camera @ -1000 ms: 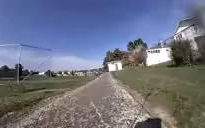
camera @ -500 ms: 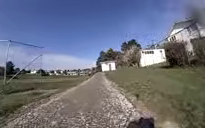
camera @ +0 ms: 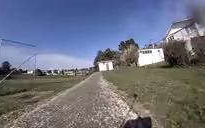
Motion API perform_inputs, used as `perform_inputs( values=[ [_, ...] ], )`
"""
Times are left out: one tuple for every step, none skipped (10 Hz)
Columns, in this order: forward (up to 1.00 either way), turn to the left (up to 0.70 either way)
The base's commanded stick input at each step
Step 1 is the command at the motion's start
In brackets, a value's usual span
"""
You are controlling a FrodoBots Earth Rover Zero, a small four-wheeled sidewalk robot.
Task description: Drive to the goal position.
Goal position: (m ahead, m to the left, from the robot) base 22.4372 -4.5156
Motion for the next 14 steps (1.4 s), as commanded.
perform_inputs(
  values=[
    [0.7,0.0],
    [0.7,0.0],
    [0.7,0.0],
    [0.7,0.0],
    [0.7,0.09],
    [0.7,0.14],
    [0.7,0.14],
    [0.7,0.14],
    [0.7,0.14],
    [0.7,0.14],
    [0.7,0.11],
    [0.7,0.07],
    [0.7,0.02],
    [0.7,0.0]
  ],
)
